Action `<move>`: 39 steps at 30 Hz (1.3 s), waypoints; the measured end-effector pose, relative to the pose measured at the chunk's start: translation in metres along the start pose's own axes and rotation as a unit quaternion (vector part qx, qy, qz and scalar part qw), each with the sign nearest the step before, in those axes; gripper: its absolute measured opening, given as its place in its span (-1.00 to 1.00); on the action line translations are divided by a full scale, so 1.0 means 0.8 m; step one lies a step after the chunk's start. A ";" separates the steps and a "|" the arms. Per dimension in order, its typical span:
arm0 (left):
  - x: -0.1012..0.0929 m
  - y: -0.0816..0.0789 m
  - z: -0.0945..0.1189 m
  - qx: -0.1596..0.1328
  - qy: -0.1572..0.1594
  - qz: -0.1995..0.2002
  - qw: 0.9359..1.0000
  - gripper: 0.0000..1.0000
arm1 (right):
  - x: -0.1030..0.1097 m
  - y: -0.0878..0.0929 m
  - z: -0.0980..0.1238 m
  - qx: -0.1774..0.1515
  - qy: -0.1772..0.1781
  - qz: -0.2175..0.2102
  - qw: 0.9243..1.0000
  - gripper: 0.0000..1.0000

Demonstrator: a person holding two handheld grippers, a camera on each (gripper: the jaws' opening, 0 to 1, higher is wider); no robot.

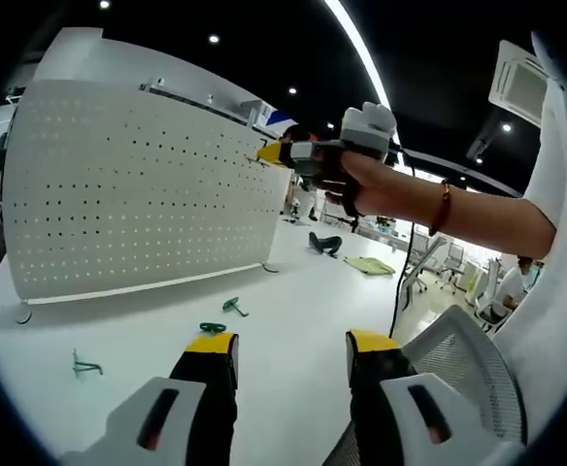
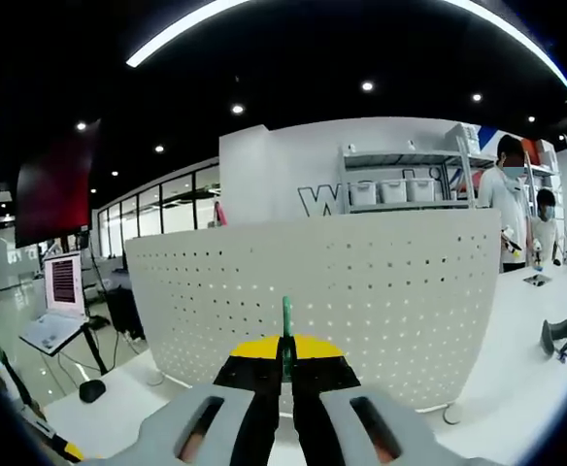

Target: Insert the hook assembly into the mounting plate slot until the hook locks in place.

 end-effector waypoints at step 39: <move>0.018 -0.046 -0.037 -0.046 -0.017 0.015 0.999 -0.33 | 0.026 0.015 0.028 0.019 -0.051 -0.020 0.998 -0.99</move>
Point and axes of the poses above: the point that each gripper's makers call its tool centre point, and the gripper's own axes: z roughly backward along the fingers, x roughly to its left, y roughly out of its underside, the point moved 5 cm from there along z, roughly backward along the fingers, and after that the axes turned 11 degrees about -x, right-handed, at the moved point
